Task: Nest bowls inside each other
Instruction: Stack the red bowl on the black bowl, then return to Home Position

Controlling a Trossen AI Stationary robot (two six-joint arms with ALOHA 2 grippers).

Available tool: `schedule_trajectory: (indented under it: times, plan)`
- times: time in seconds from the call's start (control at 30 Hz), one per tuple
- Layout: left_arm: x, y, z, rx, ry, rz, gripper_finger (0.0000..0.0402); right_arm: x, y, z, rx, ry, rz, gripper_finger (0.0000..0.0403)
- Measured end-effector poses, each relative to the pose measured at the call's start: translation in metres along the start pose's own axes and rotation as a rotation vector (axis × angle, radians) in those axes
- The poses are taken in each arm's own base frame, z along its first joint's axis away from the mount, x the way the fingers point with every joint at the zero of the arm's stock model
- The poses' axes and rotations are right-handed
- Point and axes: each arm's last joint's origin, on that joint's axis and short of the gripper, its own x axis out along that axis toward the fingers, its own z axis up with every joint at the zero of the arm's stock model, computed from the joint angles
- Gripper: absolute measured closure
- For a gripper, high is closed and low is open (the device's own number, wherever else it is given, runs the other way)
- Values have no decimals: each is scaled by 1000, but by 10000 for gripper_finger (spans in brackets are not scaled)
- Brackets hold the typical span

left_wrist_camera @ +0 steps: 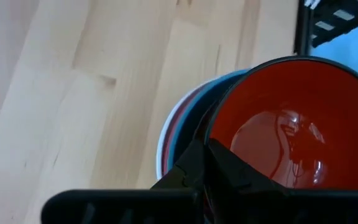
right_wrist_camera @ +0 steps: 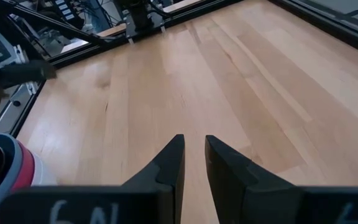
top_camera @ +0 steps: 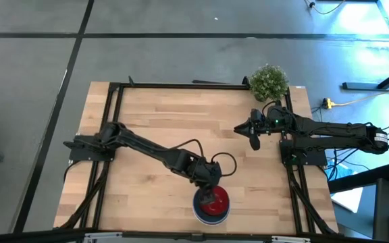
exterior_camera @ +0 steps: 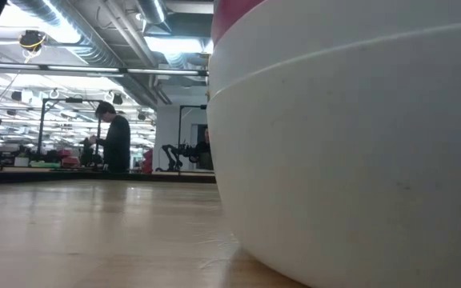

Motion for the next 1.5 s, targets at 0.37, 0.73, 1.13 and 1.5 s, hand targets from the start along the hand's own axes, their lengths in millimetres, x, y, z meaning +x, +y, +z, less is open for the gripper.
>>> schedule_trajectory:
  times: [0.37, 0.73, 1.13, 1.5]
  plan:
    - [10, 3, -2, 4, 6, 36, 400, 0, 0, -1, -3, 10, 15, 337]
    - [10, 0, 1, 41, -24, 9, 336, 0, 1, -1, -4, 13, 24, 337]
    - [-2, -9, 15, 99, -98, -52, 322, 0, 1, -1, -16, 14, 24, 337]
    - [-52, -7, 41, 262, -237, 244, 321, 0, 1, -2, -27, 26, 47, 337]
